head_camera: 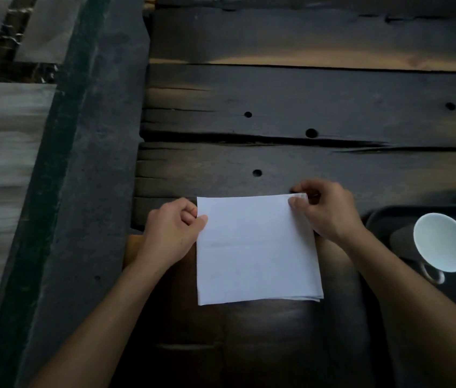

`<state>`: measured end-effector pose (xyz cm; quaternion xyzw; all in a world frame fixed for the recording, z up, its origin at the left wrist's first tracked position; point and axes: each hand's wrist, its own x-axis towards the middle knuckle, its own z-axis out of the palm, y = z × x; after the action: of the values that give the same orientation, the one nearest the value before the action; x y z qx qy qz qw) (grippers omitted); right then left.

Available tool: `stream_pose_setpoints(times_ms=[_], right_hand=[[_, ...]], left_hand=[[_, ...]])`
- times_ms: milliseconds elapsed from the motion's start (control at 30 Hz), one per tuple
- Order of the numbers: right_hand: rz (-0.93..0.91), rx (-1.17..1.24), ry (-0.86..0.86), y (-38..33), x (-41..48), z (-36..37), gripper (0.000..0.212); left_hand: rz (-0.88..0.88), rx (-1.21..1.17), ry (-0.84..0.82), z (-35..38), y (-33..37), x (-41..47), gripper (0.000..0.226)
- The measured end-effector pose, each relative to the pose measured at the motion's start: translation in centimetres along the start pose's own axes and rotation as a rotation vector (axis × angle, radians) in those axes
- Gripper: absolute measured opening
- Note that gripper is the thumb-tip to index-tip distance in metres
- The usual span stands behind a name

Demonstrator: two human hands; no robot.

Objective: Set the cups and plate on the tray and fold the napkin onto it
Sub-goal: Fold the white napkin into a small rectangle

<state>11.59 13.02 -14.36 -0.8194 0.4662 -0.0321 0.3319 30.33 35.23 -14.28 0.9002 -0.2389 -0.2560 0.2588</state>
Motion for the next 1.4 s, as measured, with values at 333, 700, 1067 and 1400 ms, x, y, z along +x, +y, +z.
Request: stream_pose_setpoints(times_ms=[333, 700, 1067, 1400], right_hand=[[0.030, 0.015, -0.054, -0.6, -0.5, -0.4, 0.025], [-0.399, -0.271, -0.204, -2.7, -8.3, 7.1, 0.064], [-0.261, -0.570, -0.142, 1.9, -8.5, 4.8, 0.083], [-0.275, -0.374, -0.213, 0.8, -7.2, 2.9, 0.074]], left_hand=[[-0.019, 0.050, 0.001, -0.2, 0.7, -0.3, 0.020], [0.540, 0.631, -0.130, 6.6, 0.5, -5.1, 0.069], [0.496, 0.687, -0.076, 5.3, -2.5, -4.2, 0.077], [0.503, 0.519, -0.022, 3.8, -1.9, -2.2, 0.068]])
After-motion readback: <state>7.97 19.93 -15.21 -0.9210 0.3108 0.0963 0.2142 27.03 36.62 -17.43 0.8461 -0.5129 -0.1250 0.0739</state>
